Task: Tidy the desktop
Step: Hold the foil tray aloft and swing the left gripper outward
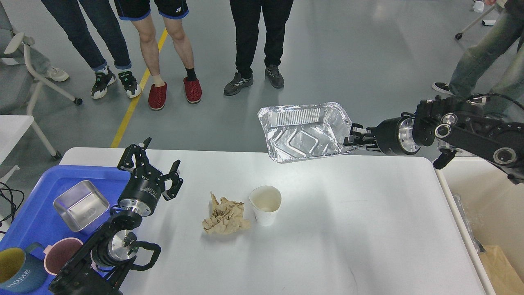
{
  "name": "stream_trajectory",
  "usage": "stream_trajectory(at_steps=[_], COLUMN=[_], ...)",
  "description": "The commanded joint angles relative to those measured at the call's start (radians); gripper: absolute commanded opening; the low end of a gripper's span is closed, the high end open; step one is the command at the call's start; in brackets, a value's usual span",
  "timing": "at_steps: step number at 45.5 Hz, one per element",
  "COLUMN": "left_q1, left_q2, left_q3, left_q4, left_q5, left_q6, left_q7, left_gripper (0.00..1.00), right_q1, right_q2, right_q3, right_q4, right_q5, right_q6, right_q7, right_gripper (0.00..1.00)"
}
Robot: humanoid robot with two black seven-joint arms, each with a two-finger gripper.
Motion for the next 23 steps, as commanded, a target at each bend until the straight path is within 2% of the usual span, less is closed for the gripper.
stream_trajectory(at_steps=[1, 9, 13, 19, 23], left_q1=[-0.006, -0.020, -0.028, -0.066, -0.106], left_q2=[0.010, 0.016, 0.034, 0.148, 0.263], left_q3=[0.073, 0.159, 0.237, 0.399, 0.534], left_q4=[0.000, -0.012, -0.025, -0.080, -0.118], left_q5=[0.006, 0.071, 0.122, 0.144, 0.138], left_q6=[0.002, 0.025, 0.045, 0.056, 0.056], left_q7=[-0.001, 0.013, 0.069, 0.169, 0.198], left_gripper=[0.97, 0.97, 0.97, 0.97, 0.96], right_q1=[0.000, -0.001, -0.003, -0.007, -0.011], right_q2=[0.000, 0.000, 0.000, -0.002, -0.003], right_q3=[-0.002, -0.002, -0.005, -0.005, -0.005], right_q4=[0.000, 0.000, 0.000, 0.000, 0.000], right_q5=[0.002, 0.002, 0.002, 0.002, 0.002], right_q6=[0.000, 0.002, 0.000, 0.000, 0.000], right_q7=[0.000, 0.000, 0.000, 0.000, 0.000], right_gripper=[0.00, 0.00, 0.00, 0.00, 0.00])
